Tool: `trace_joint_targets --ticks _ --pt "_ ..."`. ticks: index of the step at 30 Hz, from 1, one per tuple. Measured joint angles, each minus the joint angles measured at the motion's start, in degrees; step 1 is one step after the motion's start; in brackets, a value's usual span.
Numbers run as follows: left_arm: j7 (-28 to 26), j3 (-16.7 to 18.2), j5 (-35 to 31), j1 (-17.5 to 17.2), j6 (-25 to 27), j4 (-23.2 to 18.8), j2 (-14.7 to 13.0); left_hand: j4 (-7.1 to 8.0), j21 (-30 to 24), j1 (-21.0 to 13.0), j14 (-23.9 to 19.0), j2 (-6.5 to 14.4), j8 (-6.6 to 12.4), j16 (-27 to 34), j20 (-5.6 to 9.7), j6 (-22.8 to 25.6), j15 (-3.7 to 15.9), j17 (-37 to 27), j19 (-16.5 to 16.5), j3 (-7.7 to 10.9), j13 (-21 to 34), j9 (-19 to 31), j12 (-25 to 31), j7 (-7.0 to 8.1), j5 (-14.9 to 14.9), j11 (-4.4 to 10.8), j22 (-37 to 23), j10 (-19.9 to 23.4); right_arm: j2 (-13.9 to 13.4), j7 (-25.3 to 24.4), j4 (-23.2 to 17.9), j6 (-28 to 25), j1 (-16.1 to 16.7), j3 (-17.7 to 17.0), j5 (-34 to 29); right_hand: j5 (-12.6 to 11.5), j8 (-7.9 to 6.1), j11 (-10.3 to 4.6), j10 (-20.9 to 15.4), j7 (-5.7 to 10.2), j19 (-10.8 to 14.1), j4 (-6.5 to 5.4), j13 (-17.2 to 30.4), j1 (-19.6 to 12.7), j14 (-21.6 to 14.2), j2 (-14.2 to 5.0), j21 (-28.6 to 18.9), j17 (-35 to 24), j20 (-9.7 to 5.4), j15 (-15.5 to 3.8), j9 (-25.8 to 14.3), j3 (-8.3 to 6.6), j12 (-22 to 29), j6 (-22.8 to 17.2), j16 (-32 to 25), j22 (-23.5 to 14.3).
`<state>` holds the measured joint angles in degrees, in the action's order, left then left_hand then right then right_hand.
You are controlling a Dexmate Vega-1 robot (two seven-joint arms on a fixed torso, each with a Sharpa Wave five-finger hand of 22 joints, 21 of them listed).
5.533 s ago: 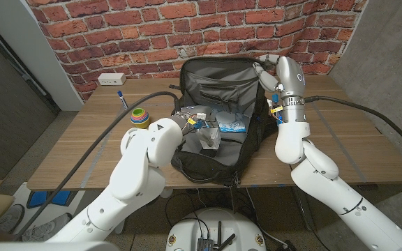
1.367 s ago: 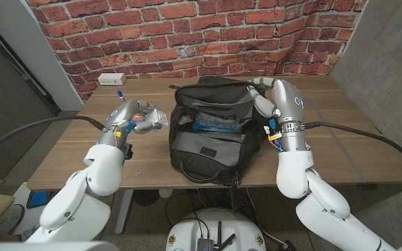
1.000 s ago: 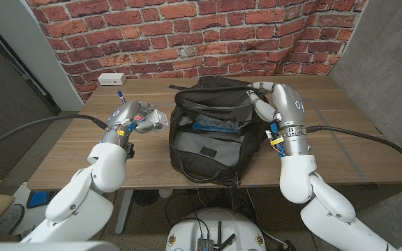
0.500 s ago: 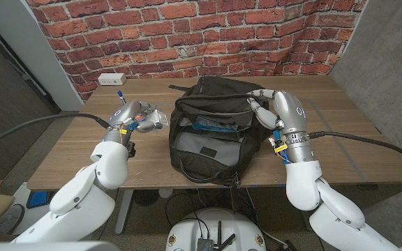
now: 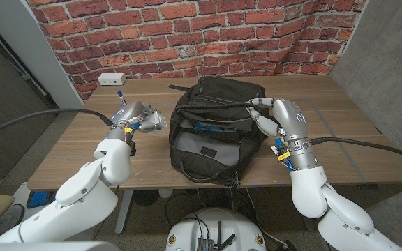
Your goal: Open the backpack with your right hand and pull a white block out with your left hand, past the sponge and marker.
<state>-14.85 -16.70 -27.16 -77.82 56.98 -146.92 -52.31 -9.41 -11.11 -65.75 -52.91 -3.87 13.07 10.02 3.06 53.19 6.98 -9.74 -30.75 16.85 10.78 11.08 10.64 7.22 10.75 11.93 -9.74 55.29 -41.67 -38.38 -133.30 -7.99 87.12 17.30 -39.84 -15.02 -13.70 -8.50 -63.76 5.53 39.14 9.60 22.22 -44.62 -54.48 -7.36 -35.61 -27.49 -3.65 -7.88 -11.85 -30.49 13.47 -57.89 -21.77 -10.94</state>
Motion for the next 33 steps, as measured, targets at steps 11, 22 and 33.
trace_joint_targets --ticks 11,22,33 --pt "-0.89 -3.88 1.41 3.39 7.05 -2.0 -5.52 0.0 0.0 0.01 0.0 0.01 -0.24 -0.16 0.0 -0.08 0.0 0.02 0.0 0.0 0.0 -0.01 0.0 -0.08 0.0 0.07 0.0 -0.48 -0.56 0.03 0.85 2.07 1.63 -1.32 0.06 0.01 0.01 0.0 0.01 0.09 -0.48 0.0 -0.01 0.08 0.31 0.08 -0.22 0.0 0.07 0.31 -0.02 0.0 0.0 0.1 0.0 0.0" --pt "-2.55 -9.45 2.98 7.85 13.94 -3.35 -9.93 -0.24 0.0 0.22 0.11 0.22 -0.48 -0.17 0.0 -0.11 0.09 0.02 0.0 0.26 -0.01 -0.02 -0.01 -0.11 0.0 0.07 0.0 -0.48 -0.99 0.33 1.53 3.66 3.16 -2.33 0.33 0.02 0.02 0.01 0.01 0.08 -1.0 0.01 -0.03 0.15 0.92 0.15 -0.22 0.0 -0.05 0.37 -0.01 0.01 0.0 0.1 0.38 0.0" --pt "-5.33 -10.0 7.02 8.64 16.09 -2.93 -11.99 -0.24 0.0 0.28 0.32 0.28 -0.42 -0.39 0.0 -0.24 0.29 -0.02 0.0 0.25 0.04 -0.05 -0.07 -0.24 0.0 -0.03 0.15 -0.57 -1.29 1.88 1.73 4.03 4.57 -2.91 0.79 0.02 0.08 -0.29 1.37 0.38 -2.33 0.25 0.26 0.52 2.78 0.52 -0.22 -0.09 0.06 0.94 0.01 0.25 -0.57 0.42 1.03 0.29"
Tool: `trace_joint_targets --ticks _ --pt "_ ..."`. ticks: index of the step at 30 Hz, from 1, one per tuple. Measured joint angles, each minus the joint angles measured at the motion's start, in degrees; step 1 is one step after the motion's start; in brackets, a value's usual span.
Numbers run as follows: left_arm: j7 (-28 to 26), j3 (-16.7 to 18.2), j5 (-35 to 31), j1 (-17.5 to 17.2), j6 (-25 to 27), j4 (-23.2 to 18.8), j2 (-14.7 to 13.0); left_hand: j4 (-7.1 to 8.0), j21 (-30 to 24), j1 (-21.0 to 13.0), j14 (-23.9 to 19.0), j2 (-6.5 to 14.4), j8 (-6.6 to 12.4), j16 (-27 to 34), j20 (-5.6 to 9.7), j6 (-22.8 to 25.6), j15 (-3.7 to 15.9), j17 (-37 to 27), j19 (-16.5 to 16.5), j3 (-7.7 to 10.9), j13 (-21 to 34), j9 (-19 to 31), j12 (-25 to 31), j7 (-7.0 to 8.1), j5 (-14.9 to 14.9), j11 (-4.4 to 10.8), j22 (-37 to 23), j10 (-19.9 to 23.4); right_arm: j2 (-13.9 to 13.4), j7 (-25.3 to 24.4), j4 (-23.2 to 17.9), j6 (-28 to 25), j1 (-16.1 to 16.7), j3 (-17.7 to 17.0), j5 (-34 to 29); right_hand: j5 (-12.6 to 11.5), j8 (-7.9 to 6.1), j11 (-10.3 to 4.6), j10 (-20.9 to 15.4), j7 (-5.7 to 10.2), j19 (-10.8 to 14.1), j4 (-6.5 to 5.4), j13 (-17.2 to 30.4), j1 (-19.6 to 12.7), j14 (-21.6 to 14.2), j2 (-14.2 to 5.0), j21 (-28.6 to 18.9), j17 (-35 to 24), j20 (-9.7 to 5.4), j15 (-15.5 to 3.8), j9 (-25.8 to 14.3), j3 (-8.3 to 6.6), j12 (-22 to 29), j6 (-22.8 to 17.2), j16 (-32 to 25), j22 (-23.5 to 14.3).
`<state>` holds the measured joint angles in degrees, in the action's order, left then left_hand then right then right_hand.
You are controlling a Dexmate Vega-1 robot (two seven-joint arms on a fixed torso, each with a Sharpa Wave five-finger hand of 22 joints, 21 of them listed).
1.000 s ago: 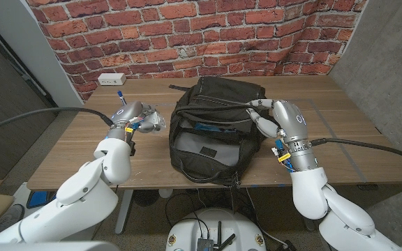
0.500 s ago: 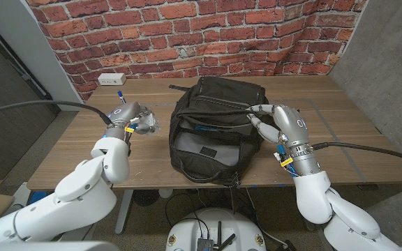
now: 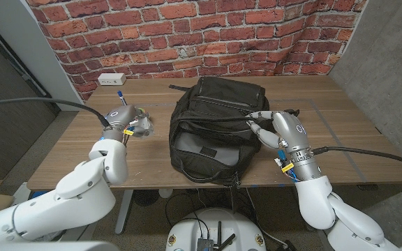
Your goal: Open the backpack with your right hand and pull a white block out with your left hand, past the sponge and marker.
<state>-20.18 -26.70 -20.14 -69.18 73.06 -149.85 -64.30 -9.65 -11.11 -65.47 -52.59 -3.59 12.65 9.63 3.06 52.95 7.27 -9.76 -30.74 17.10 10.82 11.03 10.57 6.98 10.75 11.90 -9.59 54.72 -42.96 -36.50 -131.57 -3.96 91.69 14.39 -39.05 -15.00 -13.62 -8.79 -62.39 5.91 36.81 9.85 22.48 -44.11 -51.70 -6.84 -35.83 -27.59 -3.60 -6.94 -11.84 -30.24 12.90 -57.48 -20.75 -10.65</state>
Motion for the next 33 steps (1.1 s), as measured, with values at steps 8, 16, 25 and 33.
trace_joint_targets --ticks 8,16,25,33 --pt "-2.17 1.3 4.05 -0.45 0.14 0.82 -0.76 0.0 0.0 0.0 0.0 0.0 0.06 -0.01 0.0 0.07 0.0 0.0 0.0 0.0 0.01 0.05 0.0 0.07 0.0 -0.21 0.0 -0.21 -1.12 1.95 -0.18 0.4 1.23 -1.03 0.86 -0.01 -0.02 -0.42 1.63 0.91 -1.01 0.26 0.26 -0.07 1.78 1.13 0.0 -0.45 0.21 0.29 -0.32 0.67 -0.66 0.87 0.23 -0.01" --pt "-3.72 1.88 7.18 -0.4 0.23 1.49 -1.59 -0.24 0.0 0.0 0.22 0.0 0.05 -0.04 0.0 0.08 -0.21 0.01 0.0 0.24 0.01 0.04 0.0 0.08 0.0 -0.03 0.0 -0.39 -2.53 3.37 0.01 1.82 2.11 -2.15 1.31 -0.01 0.36 -0.09 3.2 1.44 -1.57 0.54 0.1 -0.87 3.73 1.9 0.0 -0.92 0.12 0.96 -0.44 1.29 -1.11 1.83 0.85 -0.01" --pt "-4.99 2.66 10.28 -0.17 -0.12 2.32 -2.44 -0.23 0.0 0.0 0.22 0.0 -0.04 -0.05 0.0 0.07 -0.21 0.02 0.0 0.24 0.0 0.04 0.0 0.08 0.0 -0.03 0.0 -0.39 -3.69 5.02 0.2 3.07 2.85 -3.22 1.53 -0.01 0.83 -0.03 5.38 2.12 -2.42 0.23 -0.17 -1.13 6.15 2.63 0.24 -1.49 0.23 1.8 -0.4 2.13 -1.98 3.74 1.07 -0.01" --pt "-5.59 4.09 13.47 -0.52 -1.62 3.35 -3.12 -0.23 0.0 0.0 0.32 0.0 -0.06 -0.05 0.0 0.05 -0.12 0.03 0.0 0.24 0.0 0.03 -0.02 0.05 0.0 -0.04 0.0 -0.39 -4.94 7.49 0.21 4.16 3.37 -4.39 2.11 0.39 1.77 -0.35 8.53 2.56 -3.16 0.26 -0.63 -1.88 9.75 3.83 0.23 -1.9 0.31 2.52 -0.41 3.82 -2.53 6.89 1.91 -0.01"
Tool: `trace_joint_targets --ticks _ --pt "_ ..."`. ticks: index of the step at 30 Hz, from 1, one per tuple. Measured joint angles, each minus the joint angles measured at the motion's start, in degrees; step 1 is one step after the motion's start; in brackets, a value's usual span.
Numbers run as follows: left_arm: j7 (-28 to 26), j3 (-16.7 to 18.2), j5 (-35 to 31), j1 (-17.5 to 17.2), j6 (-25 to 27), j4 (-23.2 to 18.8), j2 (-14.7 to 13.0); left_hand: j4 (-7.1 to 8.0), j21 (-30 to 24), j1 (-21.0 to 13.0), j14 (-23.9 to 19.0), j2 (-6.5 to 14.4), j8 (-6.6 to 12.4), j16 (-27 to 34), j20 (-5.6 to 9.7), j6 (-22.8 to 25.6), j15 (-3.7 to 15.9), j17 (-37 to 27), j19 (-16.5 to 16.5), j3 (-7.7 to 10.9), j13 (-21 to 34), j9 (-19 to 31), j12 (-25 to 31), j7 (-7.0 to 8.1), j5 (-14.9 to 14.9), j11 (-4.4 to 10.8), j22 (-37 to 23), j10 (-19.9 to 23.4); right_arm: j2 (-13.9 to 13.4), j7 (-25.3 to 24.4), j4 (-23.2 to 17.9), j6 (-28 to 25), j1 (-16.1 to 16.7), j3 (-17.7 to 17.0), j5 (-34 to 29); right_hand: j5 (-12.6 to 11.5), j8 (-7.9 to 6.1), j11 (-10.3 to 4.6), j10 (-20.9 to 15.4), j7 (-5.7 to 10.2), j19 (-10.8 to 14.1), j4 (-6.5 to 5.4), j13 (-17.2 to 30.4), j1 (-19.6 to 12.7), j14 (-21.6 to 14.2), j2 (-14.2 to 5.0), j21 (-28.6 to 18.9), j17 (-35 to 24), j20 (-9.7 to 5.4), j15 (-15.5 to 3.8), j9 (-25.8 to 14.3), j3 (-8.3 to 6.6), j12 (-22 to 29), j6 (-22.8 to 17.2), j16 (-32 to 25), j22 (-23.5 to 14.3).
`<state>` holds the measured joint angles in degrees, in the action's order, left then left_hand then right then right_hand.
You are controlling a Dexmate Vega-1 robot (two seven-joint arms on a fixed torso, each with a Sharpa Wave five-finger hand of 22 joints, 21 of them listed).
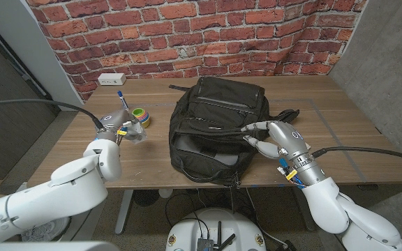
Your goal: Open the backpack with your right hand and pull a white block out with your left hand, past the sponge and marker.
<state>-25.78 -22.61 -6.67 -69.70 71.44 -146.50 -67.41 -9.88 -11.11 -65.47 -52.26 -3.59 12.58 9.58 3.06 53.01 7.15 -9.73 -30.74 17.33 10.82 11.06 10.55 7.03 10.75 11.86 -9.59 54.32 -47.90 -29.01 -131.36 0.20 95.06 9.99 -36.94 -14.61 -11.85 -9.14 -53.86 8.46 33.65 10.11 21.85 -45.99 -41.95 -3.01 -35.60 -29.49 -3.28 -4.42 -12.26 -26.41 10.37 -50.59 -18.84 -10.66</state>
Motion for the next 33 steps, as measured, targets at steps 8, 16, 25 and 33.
trace_joint_targets --ticks 8,16,25,33 --pt "-0.36 0.3 1.94 0.35 -0.71 0.8 -0.56 0.0 0.0 0.0 0.01 0.0 -0.21 0.45 0.0 -0.02 -0.01 0.02 0.0 0.0 0.0 -0.01 -0.01 -0.02 0.0 0.0 0.0 0.0 -0.99 2.39 -0.24 0.6 0.54 -1.27 0.57 0.43 0.66 -0.3 4.36 0.29 -1.56 -0.47 -0.82 -0.68 4.32 1.43 0.52 -0.67 0.29 0.81 0.29 2.46 -0.17 4.21 0.56 0.28" --pt "-0.35 -1.31 2.9 2.73 -1.01 1.78 -1.16 -0.25 0.0 0.0 0.1 0.0 -0.27 0.46 0.0 -0.1 -0.1 -0.01 0.0 0.25 -0.01 -0.03 -0.01 -0.1 0.0 0.0 0.0 0.0 -1.93 5.92 -0.69 1.53 1.24 -2.97 2.06 0.53 1.06 -0.1 8.34 0.91 -2.48 -0.56 -1.59 -0.62 8.27 2.71 0.88 -0.68 0.43 1.17 0.59 4.04 -0.23 7.49 1.48 0.28" --pt "0.06 -3.53 3.33 5.27 -1.11 2.51 -1.33 -0.24 0.0 0.0 0.1 0.0 -0.06 0.46 0.0 -0.13 -0.1 -0.03 0.0 0.25 -0.01 0.02 -0.01 -0.13 0.0 0.0 0.0 0.0 -2.6 9.46 -0.97 2.89 1.97 -4.93 3.81 1.1 1.25 -0.33 14.9 1.5 -4.47 -0.84 -3.17 -0.92 13.36 4.07 2.45 -0.32 0.53 1.76 0.82 5.8 -0.63 12.13 3.38 0.54" --pt "0.53 -5.44 3.44 7.22 -1.33 3.21 -1.34 -0.24 0.0 0.0 0.11 0.0 -0.06 0.45 0.0 -0.2 -0.1 -0.02 0.0 0.25 -0.02 0.02 -0.01 -0.2 0.0 0.29 -0.01 -0.31 -2.9 12.86 -1.22 4.2 2.63 -7.2 5.42 1.5 1.25 0.32 19.28 1.76 -6.15 -0.84 -4.57 -1.22 16.48 4.98 4.12 0.56 0.61 1.8 1.08 6.7 -0.63 16.03 4.77 0.81"
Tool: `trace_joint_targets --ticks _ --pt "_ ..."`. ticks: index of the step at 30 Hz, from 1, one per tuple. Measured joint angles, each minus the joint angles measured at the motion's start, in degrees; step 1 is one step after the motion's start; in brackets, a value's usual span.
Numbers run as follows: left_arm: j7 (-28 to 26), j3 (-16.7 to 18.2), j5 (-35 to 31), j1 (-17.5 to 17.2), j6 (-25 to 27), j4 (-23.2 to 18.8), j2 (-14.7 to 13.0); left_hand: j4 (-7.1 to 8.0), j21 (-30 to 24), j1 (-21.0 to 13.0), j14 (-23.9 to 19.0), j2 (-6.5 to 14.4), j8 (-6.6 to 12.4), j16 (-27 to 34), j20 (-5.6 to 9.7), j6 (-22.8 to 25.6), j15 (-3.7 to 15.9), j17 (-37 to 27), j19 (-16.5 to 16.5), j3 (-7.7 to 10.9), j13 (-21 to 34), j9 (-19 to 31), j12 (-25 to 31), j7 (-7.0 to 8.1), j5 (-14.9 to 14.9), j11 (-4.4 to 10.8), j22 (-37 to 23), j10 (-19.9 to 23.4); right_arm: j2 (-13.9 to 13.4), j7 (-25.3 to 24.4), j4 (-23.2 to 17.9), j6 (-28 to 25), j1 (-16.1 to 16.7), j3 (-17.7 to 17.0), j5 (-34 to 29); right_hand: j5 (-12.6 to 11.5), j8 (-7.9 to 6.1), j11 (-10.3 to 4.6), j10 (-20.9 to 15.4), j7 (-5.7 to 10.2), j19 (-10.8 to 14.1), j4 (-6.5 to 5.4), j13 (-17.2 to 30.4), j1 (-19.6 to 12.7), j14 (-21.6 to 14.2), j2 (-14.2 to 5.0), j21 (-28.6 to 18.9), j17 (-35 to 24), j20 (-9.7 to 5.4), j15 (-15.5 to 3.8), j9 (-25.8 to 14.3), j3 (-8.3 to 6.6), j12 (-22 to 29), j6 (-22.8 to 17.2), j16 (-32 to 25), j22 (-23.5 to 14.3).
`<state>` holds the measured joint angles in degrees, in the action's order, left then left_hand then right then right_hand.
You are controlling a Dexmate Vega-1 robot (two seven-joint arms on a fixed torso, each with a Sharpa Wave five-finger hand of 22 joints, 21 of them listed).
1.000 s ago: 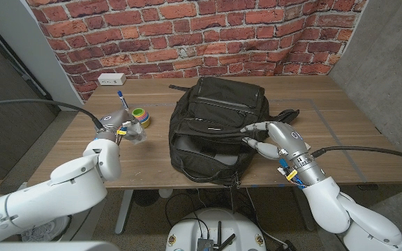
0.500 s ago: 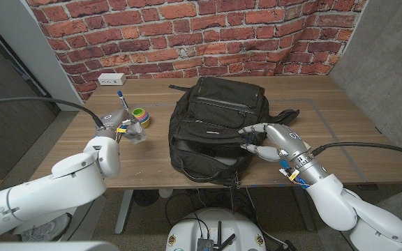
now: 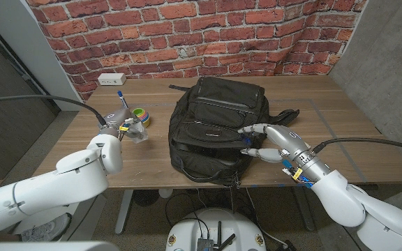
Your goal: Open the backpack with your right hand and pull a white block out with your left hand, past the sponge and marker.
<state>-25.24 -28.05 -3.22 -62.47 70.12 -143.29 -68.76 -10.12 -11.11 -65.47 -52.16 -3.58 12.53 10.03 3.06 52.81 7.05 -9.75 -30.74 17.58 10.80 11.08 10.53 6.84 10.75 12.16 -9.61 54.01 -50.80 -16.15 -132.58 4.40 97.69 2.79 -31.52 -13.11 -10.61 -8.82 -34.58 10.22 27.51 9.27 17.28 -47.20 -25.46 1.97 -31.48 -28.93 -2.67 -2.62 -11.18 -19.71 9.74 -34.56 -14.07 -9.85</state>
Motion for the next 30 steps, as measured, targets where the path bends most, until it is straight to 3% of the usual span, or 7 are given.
trace_joint_targets --ticks 20,30 --pt "0.92 -2.62 0.03 2.27 -0.91 2.11 0.2 -0.23 0.0 0.0 0.0 0.0 -0.11 -0.17 0.0 -0.14 0.0 0.02 0.0 0.24 -0.01 -0.02 0.0 -0.1 0.0 -0.01 0.0 -0.01 0.82 9.25 -1.96 1.14 1.92 -5.07 3.64 0.93 0.24 1.39 9.64 0.0 -4.4 -0.48 -3.16 0.53 7.66 0.52 4.54 3.02 2.36 0.31 0.27 1.44 0.0 8.21 2.65 0.26" --pt "1.14 -2.71 0.03 2.35 -1.44 2.98 0.14 -0.23 0.0 0.0 0.22 0.01 -0.36 -0.18 -0.21 0.08 0.02 0.03 0.21 0.24 -0.01 -0.04 -0.01 0.14 0.0 -0.29 0.0 -0.29 1.84 13.21 -3.09 0.82 2.53 -7.07 4.66 1.81 0.24 2.38 13.22 -0.04 -5.86 -1.58 -4.25 2.89 9.94 1.79 6.55 4.35 3.2 0.27 0.53 2.98 0.0 11.5 2.88 0.26"
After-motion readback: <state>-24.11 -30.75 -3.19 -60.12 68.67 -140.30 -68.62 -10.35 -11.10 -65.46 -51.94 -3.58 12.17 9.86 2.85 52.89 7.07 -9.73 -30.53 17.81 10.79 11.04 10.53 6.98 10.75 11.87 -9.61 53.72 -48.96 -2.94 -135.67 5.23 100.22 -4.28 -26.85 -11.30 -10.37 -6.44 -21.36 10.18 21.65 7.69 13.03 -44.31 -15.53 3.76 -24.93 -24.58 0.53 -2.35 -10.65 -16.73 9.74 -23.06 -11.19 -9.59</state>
